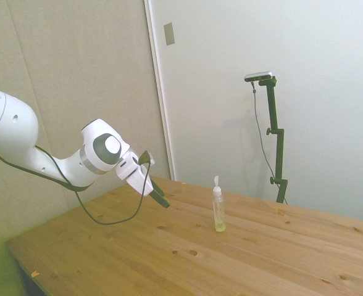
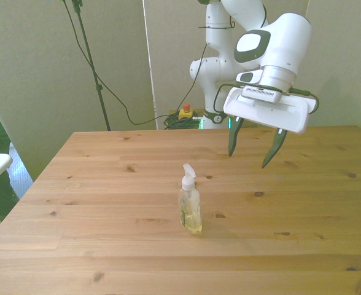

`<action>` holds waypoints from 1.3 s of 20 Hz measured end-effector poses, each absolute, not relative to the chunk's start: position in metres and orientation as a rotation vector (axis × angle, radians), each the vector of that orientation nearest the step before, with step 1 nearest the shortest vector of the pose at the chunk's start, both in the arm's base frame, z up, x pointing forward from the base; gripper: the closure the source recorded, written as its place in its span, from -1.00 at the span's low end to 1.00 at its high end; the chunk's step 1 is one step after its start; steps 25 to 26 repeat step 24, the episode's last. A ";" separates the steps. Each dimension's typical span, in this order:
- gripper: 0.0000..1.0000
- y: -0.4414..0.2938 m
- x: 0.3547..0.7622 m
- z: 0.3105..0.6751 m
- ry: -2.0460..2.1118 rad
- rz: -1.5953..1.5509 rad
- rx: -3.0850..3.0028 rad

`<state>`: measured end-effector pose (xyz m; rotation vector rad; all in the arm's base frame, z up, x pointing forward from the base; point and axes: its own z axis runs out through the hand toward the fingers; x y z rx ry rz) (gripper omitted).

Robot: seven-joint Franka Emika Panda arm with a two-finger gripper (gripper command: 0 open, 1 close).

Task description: Stand the sanitizer

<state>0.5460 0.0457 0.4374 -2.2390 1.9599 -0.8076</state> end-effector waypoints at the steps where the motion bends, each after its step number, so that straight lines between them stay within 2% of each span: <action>1: -1.00 0.049 0.541 0.435 1.932 -0.745 -2.274; 8: -1.00 0.054 0.531 0.426 1.694 -0.334 -2.469; 18: -1.00 0.025 0.524 0.420 1.259 0.258 -2.778; 26: -1.00 0.025 0.529 0.413 1.228 0.300 -2.837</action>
